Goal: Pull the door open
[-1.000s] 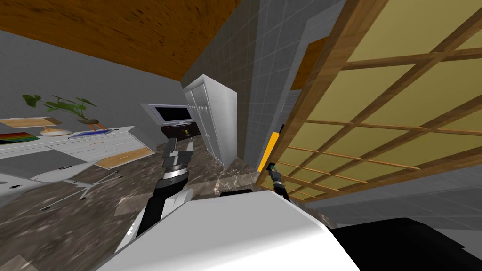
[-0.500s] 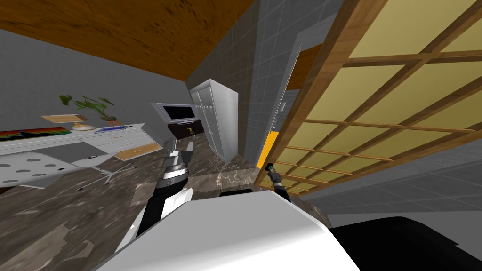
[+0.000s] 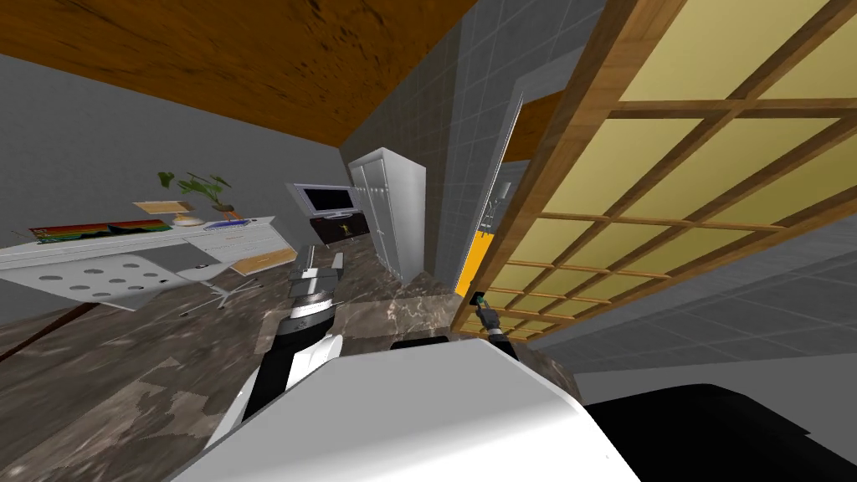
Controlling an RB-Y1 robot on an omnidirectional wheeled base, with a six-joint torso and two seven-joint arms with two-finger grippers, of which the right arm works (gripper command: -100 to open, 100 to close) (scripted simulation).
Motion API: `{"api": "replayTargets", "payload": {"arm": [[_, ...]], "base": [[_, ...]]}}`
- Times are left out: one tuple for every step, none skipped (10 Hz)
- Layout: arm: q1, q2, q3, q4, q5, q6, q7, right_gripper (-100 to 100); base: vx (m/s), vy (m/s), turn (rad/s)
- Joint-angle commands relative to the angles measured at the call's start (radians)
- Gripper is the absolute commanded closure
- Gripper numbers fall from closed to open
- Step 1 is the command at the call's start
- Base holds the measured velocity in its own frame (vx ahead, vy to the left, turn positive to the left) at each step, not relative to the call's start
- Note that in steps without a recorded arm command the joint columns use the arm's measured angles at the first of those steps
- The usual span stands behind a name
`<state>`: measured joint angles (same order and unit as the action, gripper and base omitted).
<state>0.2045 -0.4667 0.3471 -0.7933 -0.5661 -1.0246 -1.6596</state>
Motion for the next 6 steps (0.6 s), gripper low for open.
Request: {"api": "replayTargets", "payload": {"arm": [[0.018, -0.014, 0.021, -0.010, 0.011, -0.016, -0.013, 100], [0.025, -0.022, 0.033, -0.012, 0.018, -0.028, -0.022, 100], [0.031, -0.030, 0.045, -0.014, 0.024, -0.038, -0.030, 100], [0.038, -0.037, 0.057, -0.017, 0.031, -0.049, -0.039, 100], [0.033, -0.032, 0.049, -0.019, 0.027, -0.040, -0.031, 100], [0.041, -0.039, 0.062, -0.009, 0.033, -0.058, -0.044, 100]], "base": [[-0.192, -0.055, 0.065], [-0.192, -0.030, 0.064], [-0.213, -0.044, 0.055], [-0.203, -0.040, 0.069], [-0.087, -0.010, 0.019], [-0.119, -0.030, 0.123]]}}
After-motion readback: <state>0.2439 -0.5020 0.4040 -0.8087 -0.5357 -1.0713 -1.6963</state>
